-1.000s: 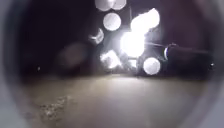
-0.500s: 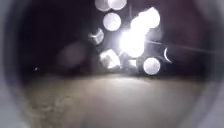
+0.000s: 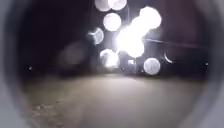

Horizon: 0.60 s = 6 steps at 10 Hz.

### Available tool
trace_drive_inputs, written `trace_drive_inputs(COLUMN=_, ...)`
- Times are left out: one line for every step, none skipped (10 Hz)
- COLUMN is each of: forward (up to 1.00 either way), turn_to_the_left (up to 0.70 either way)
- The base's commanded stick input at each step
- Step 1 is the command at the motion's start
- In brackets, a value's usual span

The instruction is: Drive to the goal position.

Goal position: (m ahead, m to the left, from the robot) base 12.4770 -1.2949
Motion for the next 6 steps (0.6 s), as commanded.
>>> trace_drive_inputs(forward=1.0, turn_to_the_left=0.0)
trace_drive_inputs(forward=1.0, turn_to_the_left=0.0)
trace_drive_inputs(forward=1.0, turn_to_the_left=0.0)
trace_drive_inputs(forward=1.0, turn_to_the_left=0.0)
trace_drive_inputs(forward=1.0, turn_to_the_left=0.0)
trace_drive_inputs(forward=1.0, turn_to_the_left=0.0)
